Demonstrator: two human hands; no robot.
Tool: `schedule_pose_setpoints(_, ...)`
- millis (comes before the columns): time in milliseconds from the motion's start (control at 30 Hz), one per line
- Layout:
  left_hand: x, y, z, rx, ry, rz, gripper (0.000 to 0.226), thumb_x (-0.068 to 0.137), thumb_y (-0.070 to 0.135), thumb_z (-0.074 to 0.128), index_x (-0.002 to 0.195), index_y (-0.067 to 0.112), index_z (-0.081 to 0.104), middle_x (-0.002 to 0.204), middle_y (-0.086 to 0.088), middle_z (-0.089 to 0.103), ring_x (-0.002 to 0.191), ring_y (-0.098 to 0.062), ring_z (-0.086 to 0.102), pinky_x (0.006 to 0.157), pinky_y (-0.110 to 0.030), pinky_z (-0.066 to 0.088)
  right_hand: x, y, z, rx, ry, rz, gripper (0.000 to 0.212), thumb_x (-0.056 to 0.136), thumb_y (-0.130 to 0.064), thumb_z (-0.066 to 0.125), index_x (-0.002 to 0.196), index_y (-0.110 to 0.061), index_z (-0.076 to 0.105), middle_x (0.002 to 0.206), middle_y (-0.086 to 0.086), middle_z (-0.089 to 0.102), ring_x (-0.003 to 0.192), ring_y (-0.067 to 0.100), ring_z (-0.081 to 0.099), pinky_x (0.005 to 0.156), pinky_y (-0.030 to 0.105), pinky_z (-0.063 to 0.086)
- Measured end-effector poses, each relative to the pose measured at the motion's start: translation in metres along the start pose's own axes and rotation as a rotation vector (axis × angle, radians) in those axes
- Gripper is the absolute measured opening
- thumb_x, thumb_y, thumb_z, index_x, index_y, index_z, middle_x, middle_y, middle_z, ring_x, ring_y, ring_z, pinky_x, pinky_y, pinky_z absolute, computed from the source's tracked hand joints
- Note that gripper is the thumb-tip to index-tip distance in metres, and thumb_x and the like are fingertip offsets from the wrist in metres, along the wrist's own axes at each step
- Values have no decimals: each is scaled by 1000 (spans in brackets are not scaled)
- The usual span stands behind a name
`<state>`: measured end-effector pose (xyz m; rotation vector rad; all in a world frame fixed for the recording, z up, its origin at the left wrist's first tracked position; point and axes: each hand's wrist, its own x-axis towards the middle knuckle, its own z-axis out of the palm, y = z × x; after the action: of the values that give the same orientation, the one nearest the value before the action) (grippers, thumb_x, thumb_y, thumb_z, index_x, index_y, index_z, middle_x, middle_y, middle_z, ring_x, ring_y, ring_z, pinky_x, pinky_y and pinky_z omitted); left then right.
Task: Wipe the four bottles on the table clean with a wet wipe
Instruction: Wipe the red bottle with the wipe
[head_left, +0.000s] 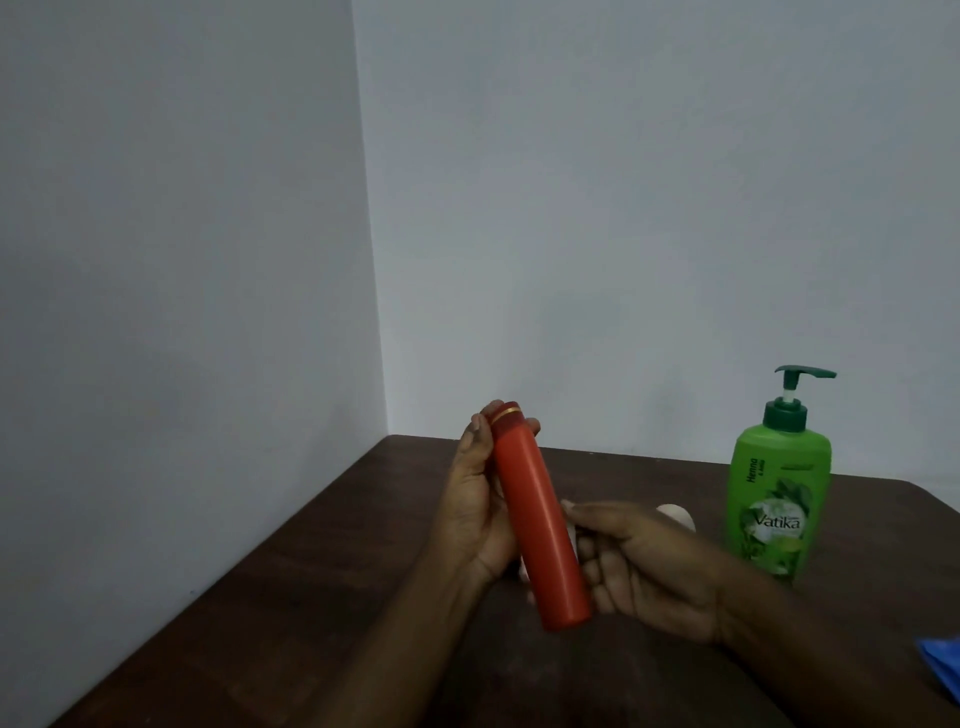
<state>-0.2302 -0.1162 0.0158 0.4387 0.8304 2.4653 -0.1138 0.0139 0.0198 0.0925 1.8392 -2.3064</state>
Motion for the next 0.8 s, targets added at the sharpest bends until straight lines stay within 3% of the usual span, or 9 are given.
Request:
schedule_pose_setpoints(67, -2, 1, -1, -30, -25, -14, 44, 100, 44, 60, 130, 12, 64, 106, -11, 75, 78, -22, 70, 81, -44, 53, -2, 3, 5, 11, -62, 16, 56, 105, -41, 48, 135, 4, 56, 128, 35, 63, 113, 46, 66, 94, 52, 56)
schedule_pose_setpoints(133, -4, 3, -1, -56, 8, -48, 45, 101, 48, 57, 107, 7, 74, 90, -10, 75, 68, -22, 70, 80, -44, 51, -4, 2, 8, 17, -94, -4, 55, 104, -43, 51, 132, 4, 60, 127, 36, 62, 106, 43, 68, 83, 47, 59)
schedule_pose_setpoints(233, -5, 3, 3, -21, 63, -4, 55, 92, 64, 60, 83, 12, 76, 75, -6, 68, 64, -20, 65, 74, -40, 51, -3, 3, 12, 1, -74, -45, 34, 100, -29, 61, 109, 2, 70, 103, 27, 72, 83, 27, 73, 69, 37, 60)
schedule_pose_setpoints(300, -4, 2, 4, 72, 76, 19, 50, 87, 64, 66, 92, 15, 71, 73, -4, 64, 64, -18, 62, 68, -37, 54, -1, 6, 15, -12, -70, -47, 27, 97, -21, 64, 110, 3, 68, 89, 17, 74, 81, 20, 74, 79, 37, 60)
schedule_pose_setpoints(433, -1, 3, 1, 191, 78, -23, 46, 83, 55, 75, 106, 15, 69, 85, -7, 68, 69, -19, 66, 66, -34, 58, 4, 6, 13, -76, 28, -64, 46, 89, -23, 74, 128, 0, 63, 107, 18, 76, 104, 28, 73, 102, 49, 54)
schedule_pose_setpoints(567, 4, 3, -3, 195, 67, -15, 59, 87, 52, 73, 128, 11, 67, 118, -13, 75, 101, -26, 73, 84, -41, 57, 2, -1, 11, -575, 244, -189, 42, 84, -47, 75, 116, -20, 71, 105, 4, 79, 95, 23, 76, 92, 53, 59)
schedule_pose_setpoints(700, -1, -1, 1, 109, -18, -98, 51, 92, 49, 71, 126, 12, 69, 115, -15, 73, 95, -27, 73, 80, -40, 60, 6, -7, -4, -599, 583, -441, 15, 101, -30, 61, 99, -22, 74, 88, 4, 78, 78, 25, 76, 76, 56, 62)
schedule_pose_setpoints(733, -3, -3, 3, 124, -40, -105, 49, 94, 48, 69, 128, 12, 69, 114, -15, 73, 92, -26, 72, 78, -39, 60, 5, -9, -7, -604, 687, -543, 16, 102, -26, 58, 97, -22, 73, 84, 1, 77, 75, 18, 74, 73, 52, 62)
schedule_pose_setpoints(800, -5, -6, 5, 168, -78, -98, 53, 95, 45, 68, 136, 11, 64, 113, -17, 72, 92, -26, 72, 81, -39, 59, 3, -9, -7, -732, 800, -757, 18, 104, -19, 55, 101, -24, 71, 86, -9, 72, 81, 2, 68, 73, 29, 54)
